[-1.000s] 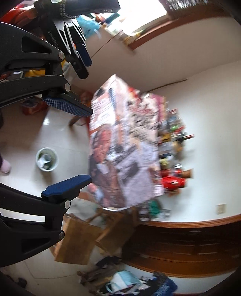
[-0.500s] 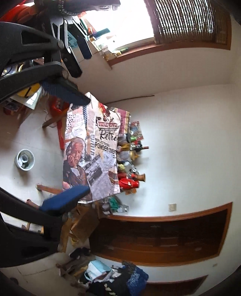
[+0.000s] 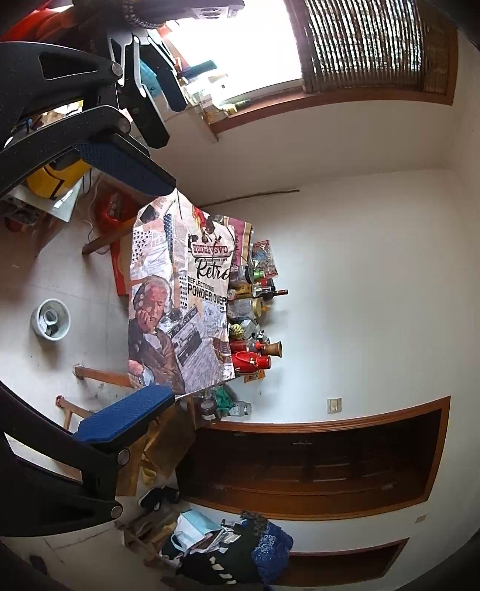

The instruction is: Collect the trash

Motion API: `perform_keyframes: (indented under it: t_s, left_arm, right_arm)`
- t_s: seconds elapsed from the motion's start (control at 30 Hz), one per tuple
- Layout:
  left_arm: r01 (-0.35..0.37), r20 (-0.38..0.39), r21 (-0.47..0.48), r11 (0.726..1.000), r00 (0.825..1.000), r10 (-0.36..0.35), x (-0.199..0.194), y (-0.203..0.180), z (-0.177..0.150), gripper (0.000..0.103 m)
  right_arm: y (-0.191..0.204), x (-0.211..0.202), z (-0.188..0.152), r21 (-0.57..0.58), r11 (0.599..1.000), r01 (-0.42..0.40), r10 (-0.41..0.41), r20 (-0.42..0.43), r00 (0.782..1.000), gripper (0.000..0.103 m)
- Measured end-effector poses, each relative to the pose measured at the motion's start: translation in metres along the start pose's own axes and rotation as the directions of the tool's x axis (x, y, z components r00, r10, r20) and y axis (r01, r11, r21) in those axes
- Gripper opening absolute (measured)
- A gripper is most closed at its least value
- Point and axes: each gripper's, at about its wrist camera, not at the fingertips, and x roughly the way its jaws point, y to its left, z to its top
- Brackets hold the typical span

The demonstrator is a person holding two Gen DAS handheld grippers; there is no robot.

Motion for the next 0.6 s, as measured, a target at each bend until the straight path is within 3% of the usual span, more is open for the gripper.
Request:
perform_keyframes:
  t_s: [0.6]
  left_arm:
    - [0.000, -0.016, -0.018, 1.000, 1.000, -0.001, -0.0070, 0.0078, -0.0023, 0.099]
  right_arm:
    - [0.0077, -0.0034, -0.0056, -0.010, 1.000, 0.001, -0.001, -0.025, 1.000, 0.102]
